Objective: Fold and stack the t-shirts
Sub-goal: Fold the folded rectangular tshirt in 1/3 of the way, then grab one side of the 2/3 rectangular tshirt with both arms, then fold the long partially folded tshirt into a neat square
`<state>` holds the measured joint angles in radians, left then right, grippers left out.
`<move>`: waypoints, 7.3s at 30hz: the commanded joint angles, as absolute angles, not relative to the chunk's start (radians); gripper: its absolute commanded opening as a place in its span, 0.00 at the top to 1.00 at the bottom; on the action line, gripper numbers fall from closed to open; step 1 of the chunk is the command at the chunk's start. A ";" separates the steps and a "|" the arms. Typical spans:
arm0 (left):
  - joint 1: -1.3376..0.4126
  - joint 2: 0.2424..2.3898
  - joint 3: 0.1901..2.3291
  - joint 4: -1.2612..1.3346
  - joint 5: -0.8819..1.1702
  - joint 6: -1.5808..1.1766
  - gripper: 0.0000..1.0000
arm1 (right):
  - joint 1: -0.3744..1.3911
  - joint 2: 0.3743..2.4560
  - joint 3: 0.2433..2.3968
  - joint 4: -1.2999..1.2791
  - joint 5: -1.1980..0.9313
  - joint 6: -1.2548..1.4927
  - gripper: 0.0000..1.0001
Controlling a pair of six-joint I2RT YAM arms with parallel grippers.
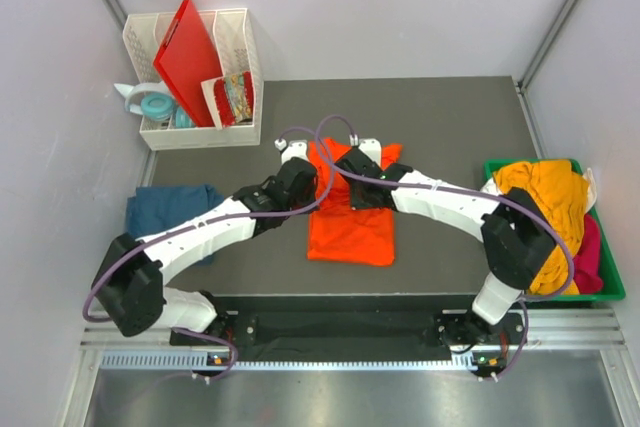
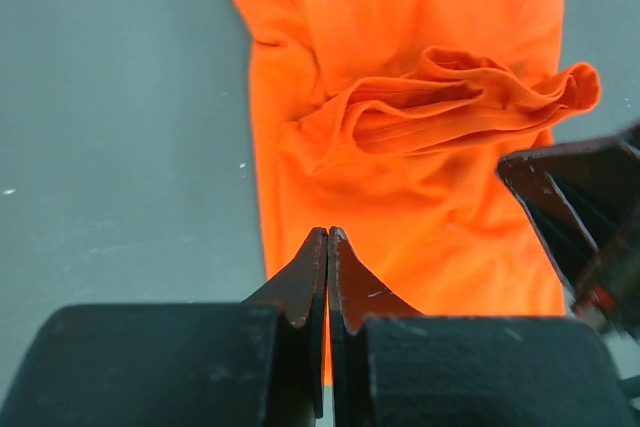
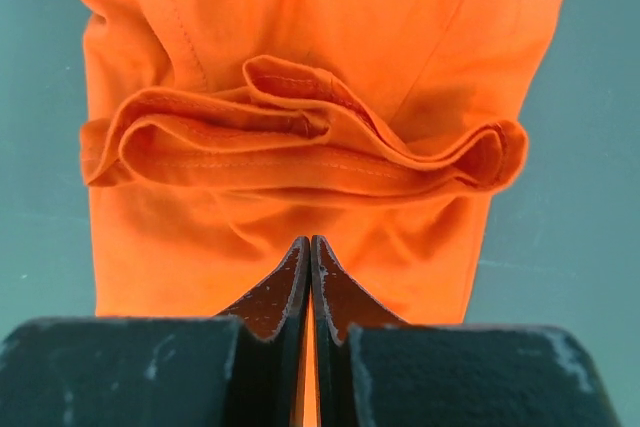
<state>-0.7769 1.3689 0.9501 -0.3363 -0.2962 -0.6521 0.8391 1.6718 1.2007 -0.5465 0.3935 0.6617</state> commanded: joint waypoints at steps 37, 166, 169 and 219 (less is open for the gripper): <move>-0.778 1.511 0.879 -0.114 -0.147 -0.557 1.00 | 0.667 1.599 1.379 -0.474 0.437 0.583 0.62; -0.896 1.520 0.683 -0.387 -0.112 -0.851 0.83 | 1.075 1.387 0.621 -0.614 0.351 1.147 1.00; -0.896 1.483 0.654 -0.394 -0.100 -0.850 0.93 | 1.077 1.361 0.609 -0.623 0.345 1.155 1.00; -0.572 1.752 1.380 -0.356 -0.368 -0.506 1.00 | 0.520 1.784 1.498 -0.580 0.515 0.565 1.00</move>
